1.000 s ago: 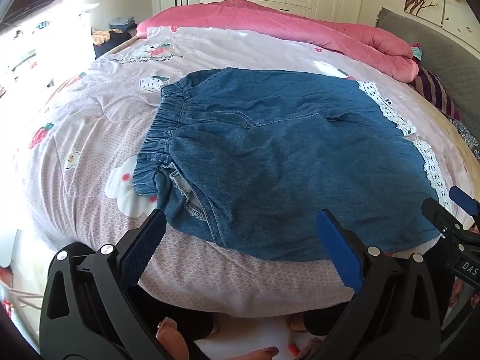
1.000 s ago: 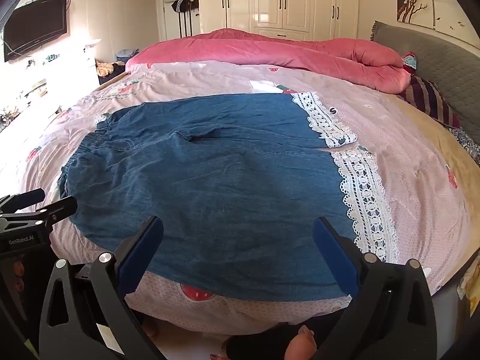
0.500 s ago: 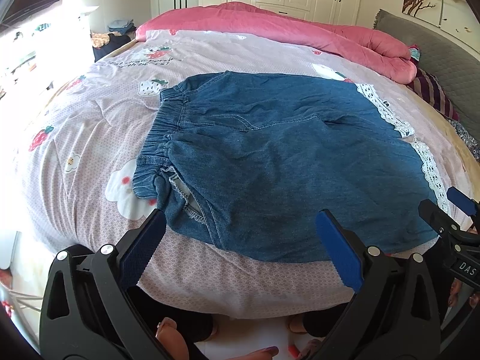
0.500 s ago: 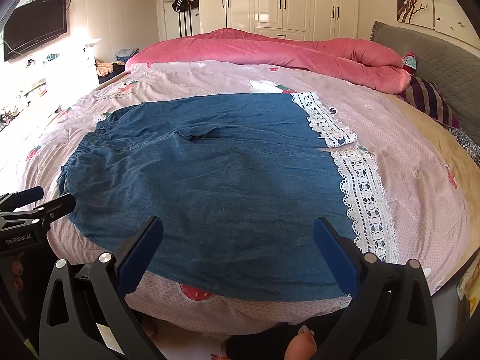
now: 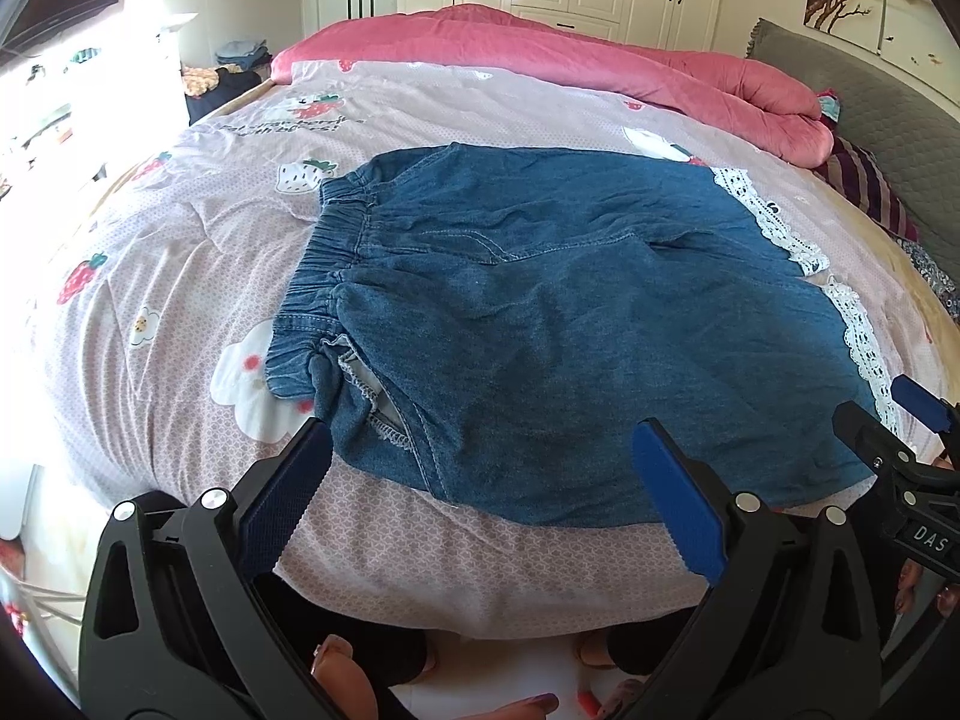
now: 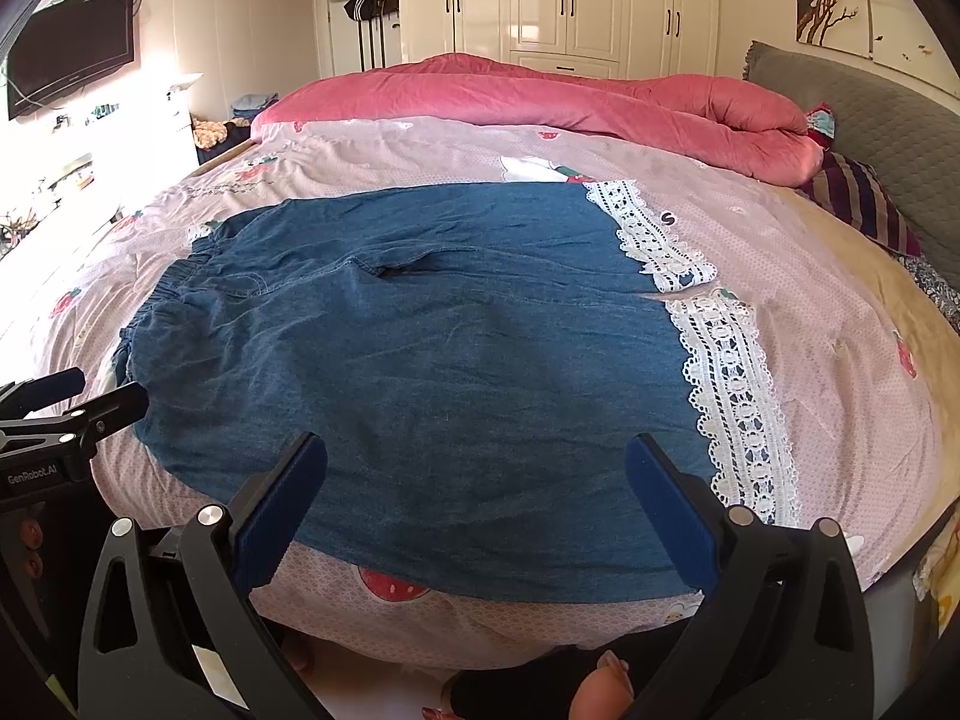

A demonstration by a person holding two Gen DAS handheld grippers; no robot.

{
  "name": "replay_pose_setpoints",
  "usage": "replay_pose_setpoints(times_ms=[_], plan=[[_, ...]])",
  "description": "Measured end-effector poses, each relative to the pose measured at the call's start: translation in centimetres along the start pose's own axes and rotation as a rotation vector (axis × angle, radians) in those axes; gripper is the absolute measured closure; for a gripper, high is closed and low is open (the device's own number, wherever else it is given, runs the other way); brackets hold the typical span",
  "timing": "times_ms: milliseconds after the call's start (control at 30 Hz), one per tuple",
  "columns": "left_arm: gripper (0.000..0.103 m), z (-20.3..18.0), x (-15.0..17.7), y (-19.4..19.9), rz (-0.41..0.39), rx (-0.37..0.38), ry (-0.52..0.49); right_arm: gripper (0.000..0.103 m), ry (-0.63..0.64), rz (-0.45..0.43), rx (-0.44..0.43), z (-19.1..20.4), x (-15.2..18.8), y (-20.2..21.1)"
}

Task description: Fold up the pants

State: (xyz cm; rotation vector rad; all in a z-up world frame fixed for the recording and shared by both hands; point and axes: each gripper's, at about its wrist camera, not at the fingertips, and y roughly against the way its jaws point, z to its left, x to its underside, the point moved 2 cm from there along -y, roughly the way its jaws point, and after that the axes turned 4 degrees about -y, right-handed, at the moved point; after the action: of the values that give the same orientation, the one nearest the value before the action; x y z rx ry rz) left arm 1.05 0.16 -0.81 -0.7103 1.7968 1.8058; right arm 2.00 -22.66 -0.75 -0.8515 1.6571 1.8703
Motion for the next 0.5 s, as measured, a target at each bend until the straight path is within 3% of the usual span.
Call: replay_pose_setpoints(times_ms=[500], plan=[[0.009, 0.22, -0.25, -0.26, -0.002, 0.002, -0.002, 0.004, 0.002, 0.000, 0.000, 0.09, -0.13, -0.45]])
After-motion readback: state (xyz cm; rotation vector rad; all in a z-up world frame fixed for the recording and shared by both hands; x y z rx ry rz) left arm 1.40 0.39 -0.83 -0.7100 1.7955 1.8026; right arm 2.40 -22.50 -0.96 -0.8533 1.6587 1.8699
